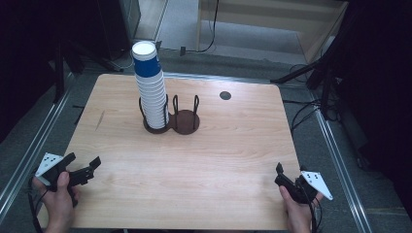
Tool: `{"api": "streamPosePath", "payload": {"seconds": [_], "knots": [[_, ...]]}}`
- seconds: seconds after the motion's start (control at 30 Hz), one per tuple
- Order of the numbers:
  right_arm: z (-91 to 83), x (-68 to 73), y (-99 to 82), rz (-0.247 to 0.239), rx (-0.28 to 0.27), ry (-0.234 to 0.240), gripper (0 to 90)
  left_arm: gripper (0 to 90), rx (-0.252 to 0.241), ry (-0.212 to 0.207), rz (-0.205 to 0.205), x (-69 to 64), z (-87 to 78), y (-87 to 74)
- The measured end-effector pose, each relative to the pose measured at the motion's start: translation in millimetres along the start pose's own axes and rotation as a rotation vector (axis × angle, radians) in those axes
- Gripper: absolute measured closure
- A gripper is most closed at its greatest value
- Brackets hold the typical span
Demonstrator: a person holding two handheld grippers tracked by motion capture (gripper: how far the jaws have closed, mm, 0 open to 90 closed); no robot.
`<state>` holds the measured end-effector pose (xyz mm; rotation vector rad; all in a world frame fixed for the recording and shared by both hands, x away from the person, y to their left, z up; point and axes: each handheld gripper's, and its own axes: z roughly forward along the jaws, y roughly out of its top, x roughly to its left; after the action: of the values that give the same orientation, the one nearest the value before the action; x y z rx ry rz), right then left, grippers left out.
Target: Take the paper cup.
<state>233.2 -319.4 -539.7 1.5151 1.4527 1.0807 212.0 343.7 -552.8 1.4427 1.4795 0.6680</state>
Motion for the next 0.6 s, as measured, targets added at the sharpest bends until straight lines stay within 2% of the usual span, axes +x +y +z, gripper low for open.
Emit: {"api": "streamPosePath", "payload": {"seconds": [0.1,0.13,0.3,0.5,0.57,0.6], "knots": [[0.4,1.9,2.0,0.002,0.006,0.001,14.8,0.2,0.008,0.007,0.009,-1.1,0.8,0.2],[-0.5,5.7,6.0,0.0,0.0,0.026,14.8,0.2,0.014,-0.006,0.008,-0.7,1.5,0.4],[-5.7,15.9,21.4,0.009,-0.025,0.071,15.2,0.2,0.026,-0.001,0.014,-1.3,2.2,0.9],[-9.4,42.3,44.7,-0.028,-0.017,0.098,16.1,0.2,0.009,0.001,0.013,-1.3,0.7,0.3],[-9.0,45.6,46.7,-0.03,-0.017,0.101,16.1,0.2,0.016,-0.001,0.009,-1.0,1.3,0.4],[-7.7,54.3,52.2,-0.039,-0.021,0.119,16.1,0.2,0.048,-0.012,-0.003,0.7,3.7,1.5]]}}
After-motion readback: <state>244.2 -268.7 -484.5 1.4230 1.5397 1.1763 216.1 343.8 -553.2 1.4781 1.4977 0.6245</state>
